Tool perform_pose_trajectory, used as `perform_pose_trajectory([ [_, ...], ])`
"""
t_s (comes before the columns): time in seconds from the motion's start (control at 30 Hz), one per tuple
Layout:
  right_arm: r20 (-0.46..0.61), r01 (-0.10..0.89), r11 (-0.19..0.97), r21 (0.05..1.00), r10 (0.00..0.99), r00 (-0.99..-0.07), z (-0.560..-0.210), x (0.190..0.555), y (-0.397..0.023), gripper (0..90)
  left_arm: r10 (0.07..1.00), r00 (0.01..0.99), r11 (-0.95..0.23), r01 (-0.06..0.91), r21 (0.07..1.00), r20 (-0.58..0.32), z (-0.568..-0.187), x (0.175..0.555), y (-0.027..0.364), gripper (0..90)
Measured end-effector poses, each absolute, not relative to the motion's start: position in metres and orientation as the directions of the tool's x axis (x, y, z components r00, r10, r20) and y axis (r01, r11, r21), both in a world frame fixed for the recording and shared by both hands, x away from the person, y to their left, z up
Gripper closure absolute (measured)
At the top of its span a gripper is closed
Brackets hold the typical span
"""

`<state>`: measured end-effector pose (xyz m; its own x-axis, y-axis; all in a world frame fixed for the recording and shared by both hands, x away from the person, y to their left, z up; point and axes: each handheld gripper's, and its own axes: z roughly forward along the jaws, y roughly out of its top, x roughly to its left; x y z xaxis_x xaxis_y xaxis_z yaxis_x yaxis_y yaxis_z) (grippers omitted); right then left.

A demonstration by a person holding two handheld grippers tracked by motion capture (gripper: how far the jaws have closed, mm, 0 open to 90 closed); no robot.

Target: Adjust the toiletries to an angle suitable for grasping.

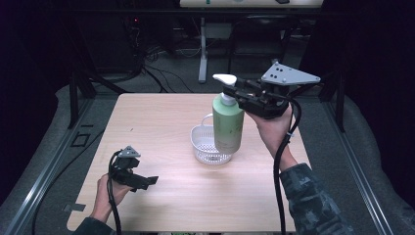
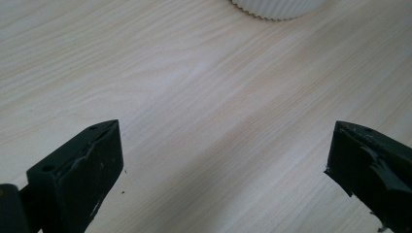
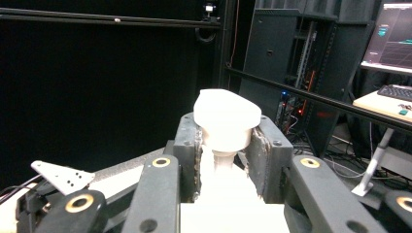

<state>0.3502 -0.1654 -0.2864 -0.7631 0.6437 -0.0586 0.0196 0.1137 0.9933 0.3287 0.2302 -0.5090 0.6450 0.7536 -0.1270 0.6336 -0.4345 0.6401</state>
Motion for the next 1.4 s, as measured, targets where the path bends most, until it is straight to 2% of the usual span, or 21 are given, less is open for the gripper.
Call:
perform_pose_trajectory([
  [0.8,-0.051,0.042,0.121,0.992,0.675,-0.736,-0.284,0.378,-0.153,67.7,0.751,0.648,-0.437,0.633,0.64,-0.128,-0.509,0.329,0.23,0.0],
  [1.4,-0.041,0.066,0.128,0.99,0.689,-0.724,-0.296,0.393,-0.139,67.7,0.748,0.652,-0.441,0.63,0.639,-0.127,-0.509,0.329,0.23,0.0],
])
